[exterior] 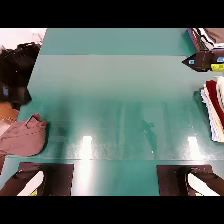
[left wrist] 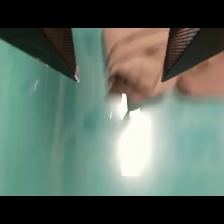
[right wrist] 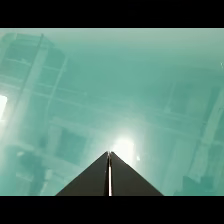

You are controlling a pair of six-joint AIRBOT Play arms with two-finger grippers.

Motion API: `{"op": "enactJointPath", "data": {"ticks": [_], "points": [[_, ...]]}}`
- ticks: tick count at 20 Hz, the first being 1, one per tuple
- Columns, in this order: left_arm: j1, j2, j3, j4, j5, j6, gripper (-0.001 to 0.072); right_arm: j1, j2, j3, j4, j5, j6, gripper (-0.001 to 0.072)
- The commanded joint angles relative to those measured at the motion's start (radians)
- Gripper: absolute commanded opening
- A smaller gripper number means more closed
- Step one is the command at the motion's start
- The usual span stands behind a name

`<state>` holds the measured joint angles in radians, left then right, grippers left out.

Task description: Fold the shirts.

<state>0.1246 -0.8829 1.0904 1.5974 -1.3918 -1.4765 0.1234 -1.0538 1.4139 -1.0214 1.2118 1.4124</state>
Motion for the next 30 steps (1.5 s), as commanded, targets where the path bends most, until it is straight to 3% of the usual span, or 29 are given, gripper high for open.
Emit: {"op": "enactJointPath", "data": {"ticks": [1, 6, 10, 11, 12, 13, 18, 23, 26, 30], "points": [[0.051, 0.029, -0.265, 0.077, 0.010, -0.016, 0.0616, 0.000, 0.000, -0.001, 0.000, 0.000, 0.000, 0.0020], [0.051, 0.029, -0.479, 0.105, 0.136, -0.069, 0.0615, 0.000, 0.000, -0.001, 0.000, 0.000, 0.000, 0.0020], [0.051, 0.029, -0.494, 0.104, 0.143, -0.074, 0.0613, 0.000, 0.000, -0.001, 0.000, -0.002, 0.000, 0.0020], [0.051, 0.029, -0.494, 0.104, 0.140, -0.093, 0.0451, 0.000, 0.000, -0.001, 0.000, -0.006, 0.000, 0.0020], [0.051, 0.029, -0.494, 0.104, 0.139, -0.095, 0.0156, 0.000, 0.000, -0.001, 0.000, -0.010, 0.000, 0.0020], [0.051, 0.029, -0.490, 0.100, 0.138, -0.095, 0.0037, 0.000, 0.000, -0.001, 0.000, -0.010, 0.000, 0.0020], [0.050, 0.033, -0.236, 0.069, 0.053, -0.094, 0.0027, 0.000, 0.023, 0.001, 0.002, -0.081, 0.000, 0.0020], [0.028, 0.033, 0.336, -0.219, 0.004, -0.058, 0.0025, -0.001, 0.124, 0.001, 0.000, -0.261, 0.000, 0.0020], [-0.126, 0.033, 0.537, -0.213, 0.070, -0.060, 0.0024, -0.001, 0.152, 0.001, 0.000, -0.282, 0.000, 0.0019], [-0.385, -0.004, 0.577, -0.192, 0.165, -0.062, 0.0023, -0.001, 0.153, 0.001, 0.000, -0.288, 0.000, 0.0019]]}}
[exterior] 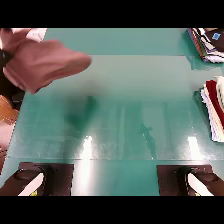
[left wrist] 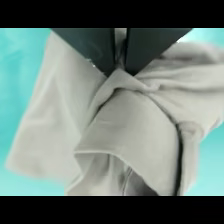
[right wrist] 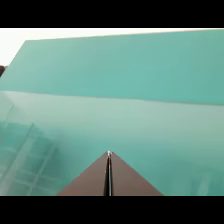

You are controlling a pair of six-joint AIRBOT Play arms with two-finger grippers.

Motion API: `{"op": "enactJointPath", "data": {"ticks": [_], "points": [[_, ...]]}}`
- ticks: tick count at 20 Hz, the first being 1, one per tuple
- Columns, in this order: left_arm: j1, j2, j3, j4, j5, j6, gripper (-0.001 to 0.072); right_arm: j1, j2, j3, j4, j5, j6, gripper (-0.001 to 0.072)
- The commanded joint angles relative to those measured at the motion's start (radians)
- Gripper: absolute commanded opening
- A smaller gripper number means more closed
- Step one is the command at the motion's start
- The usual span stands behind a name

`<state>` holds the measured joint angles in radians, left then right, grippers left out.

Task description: Fold the shirts.

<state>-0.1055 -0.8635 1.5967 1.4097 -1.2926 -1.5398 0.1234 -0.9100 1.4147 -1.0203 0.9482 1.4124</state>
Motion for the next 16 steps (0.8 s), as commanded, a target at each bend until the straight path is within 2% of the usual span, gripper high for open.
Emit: {"op": "enactJointPath", "data": {"ticks": [1, 5, 8, 9, 10, 13, 16], "points": [[-0.220, -0.054, 0.071, 0.021, 0.061, -0.004, 0.0023, -0.001, 0.010, 0.000, -0.001, -0.030, 0.000, 0.0019], [-0.494, -0.260, 0.071, 0.042, -0.018, -0.009, 0.0024, -0.001, 0.010, 0.000, 0.000, -0.032, 0.000, 0.0019], [-0.666, -0.444, 0.071, -0.011, -0.034, 0.006, 0.0031, -0.001, 0.010, 0.000, -0.001, -0.031, 0.000, 0.0019], [-0.703, -0.500, 0.071, -0.040, -0.015, 0.031, 0.0246, -0.001, 0.010, 0.000, -0.001, -0.031, 0.000, 0.0020], [-0.725, -0.546, 0.071, -0.051, 0.011, 0.040, 0.0567, -0.001, 0.010, 0.000, -0.001, -0.030, 0.000, 0.0019], [-0.681, -0.590, 0.071, -0.008, 0.059, 0.055, 0.0545, -0.001, 0.010, 0.000, -0.002, -0.023, 0.000, 0.0019], [-0.520, -0.593, 0.066, 0.006, 0.073, 0.055, 0.0544, -0.001, 0.010, 0.000, -0.001, -0.005, 0.000, 0.0019]]}}
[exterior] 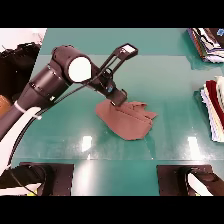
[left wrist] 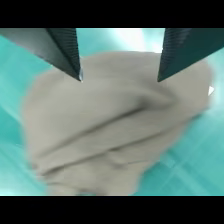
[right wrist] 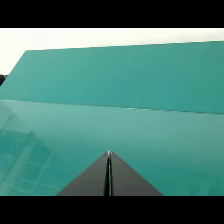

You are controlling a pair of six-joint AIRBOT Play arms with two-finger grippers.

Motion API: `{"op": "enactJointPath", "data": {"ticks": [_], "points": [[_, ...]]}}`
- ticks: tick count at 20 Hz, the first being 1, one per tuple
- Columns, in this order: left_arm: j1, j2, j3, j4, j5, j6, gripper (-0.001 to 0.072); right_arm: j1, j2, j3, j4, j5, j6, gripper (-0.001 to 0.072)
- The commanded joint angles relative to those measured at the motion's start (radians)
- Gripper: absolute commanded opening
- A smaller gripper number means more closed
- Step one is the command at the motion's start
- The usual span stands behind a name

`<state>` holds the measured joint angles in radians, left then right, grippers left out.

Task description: Fold the shirts.

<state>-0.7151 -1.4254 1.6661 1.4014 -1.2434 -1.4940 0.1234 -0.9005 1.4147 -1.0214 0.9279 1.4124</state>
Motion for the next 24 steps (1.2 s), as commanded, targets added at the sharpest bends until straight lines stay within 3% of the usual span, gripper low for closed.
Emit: {"op": "enactJointPath", "data": {"ticks": [1, 4, 7, 12, 19, 21, 22, 23, 24], "points": [[0.156, -0.038, -0.017, -0.003, 0.026, 0.009, 0.0545, -0.001, 0.000, 0.000, 0.000, 0.025, 0.000, 0.0019], [0.306, -0.071, -0.122, -0.134, 0.039, 0.026, 0.0545, -0.001, 0.000, 0.000, 0.000, 0.046, 0.000, 0.0019], [0.372, -0.120, -0.263, -0.242, 0.096, 0.107, 0.0545, 0.000, 0.000, 0.000, 0.000, 0.048, 0.000, 0.0019], [0.387, -0.217, -0.340, -0.353, 0.108, 0.172, 0.0545, 0.000, 0.000, 0.000, 0.001, 0.053, 0.001, 0.0019], [0.385, -0.232, -0.340, -0.418, 0.137, 0.179, 0.0541, -0.001, -0.001, -0.002, -0.001, 0.109, 0.001, 0.0019], [0.378, -0.232, -0.340, -0.420, 0.138, 0.196, 0.0287, 0.000, -0.001, -0.002, 0.000, 0.112, 0.001, 0.0019], [0.372, -0.232, -0.340, -0.421, 0.146, 0.194, 0.0241, 0.000, -0.001, -0.002, 0.000, 0.116, 0.001, 0.0019], [0.372, -0.232, -0.340, -0.432, 0.152, 0.193, 0.0239, 0.000, -0.001, -0.002, -0.001, 0.124, 0.001, 0.0019], [0.372, -0.231, -0.339, -0.443, 0.156, 0.190, 0.0133, -0.001, -0.001, -0.002, -0.003, 0.143, 0.001, 0.0019]]}}
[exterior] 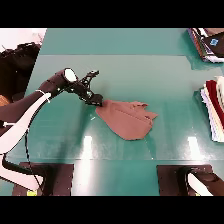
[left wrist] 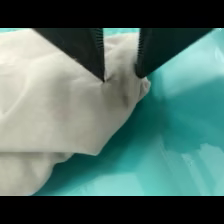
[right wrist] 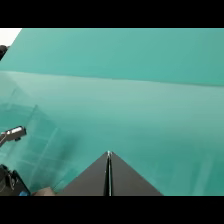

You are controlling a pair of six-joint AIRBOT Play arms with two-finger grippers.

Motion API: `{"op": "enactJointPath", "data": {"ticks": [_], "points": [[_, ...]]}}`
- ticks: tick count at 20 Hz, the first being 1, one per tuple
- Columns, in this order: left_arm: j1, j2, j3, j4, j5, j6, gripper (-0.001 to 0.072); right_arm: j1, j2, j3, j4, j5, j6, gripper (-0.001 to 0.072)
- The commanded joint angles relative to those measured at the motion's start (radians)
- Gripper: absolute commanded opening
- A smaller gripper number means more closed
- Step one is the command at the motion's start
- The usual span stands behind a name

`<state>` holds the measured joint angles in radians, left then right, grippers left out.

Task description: Fold the shirts.

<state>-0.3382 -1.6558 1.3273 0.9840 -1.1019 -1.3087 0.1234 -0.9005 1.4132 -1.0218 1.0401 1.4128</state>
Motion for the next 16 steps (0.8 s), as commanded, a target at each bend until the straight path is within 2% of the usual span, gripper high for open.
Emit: {"op": "enactJointPath", "data": {"ticks": [1, 2, 5, 8, 9, 10, 11, 14, 16], "points": [[-0.002, 0.002, 0.006, -0.022, 0.012, 0.006, 0.0027, -0.001, -0.001, -0.001, -0.019, 0.059, 0.001, 0.0019], [0.005, 0.007, 0.019, -0.021, -0.007, -0.001, 0.0027, -0.001, -0.001, -0.002, -0.053, 0.105, 0.008, 0.0019], [0.050, 0.078, 0.064, -0.013, -0.019, -0.001, 0.0027, 0.000, 0.005, -0.091, -0.160, 0.237, 0.137, 0.0019], [0.103, 0.197, 0.077, -0.005, 0.018, 0.000, 0.0027, 0.000, 0.008, -0.326, -0.149, 0.299, 0.158, 0.0026], [0.111, 0.225, 0.077, 0.014, 0.018, 0.001, 0.0027, 0.000, 0.003, -0.417, -0.117, 0.280, 0.157, 0.0173], [0.111, 0.242, 0.077, 0.037, 0.016, 0.001, 0.0027, 0.002, -0.016, -0.510, -0.061, 0.249, 0.154, 0.0427], [0.111, 0.250, 0.077, 0.053, 0.012, 0.000, 0.0028, 0.010, -0.047, -0.592, 0.024, 0.214, 0.119, 0.0475], [0.111, 0.249, 0.077, 0.056, -0.007, 0.000, 0.0028, 0.110, -0.171, -0.729, 0.272, 0.035, -0.011, 0.0467], [0.111, 0.249, 0.077, 0.056, -0.006, 0.000, 0.0027, 0.202, -0.274, -0.735, 0.326, -0.071, -0.028, 0.0467]]}}
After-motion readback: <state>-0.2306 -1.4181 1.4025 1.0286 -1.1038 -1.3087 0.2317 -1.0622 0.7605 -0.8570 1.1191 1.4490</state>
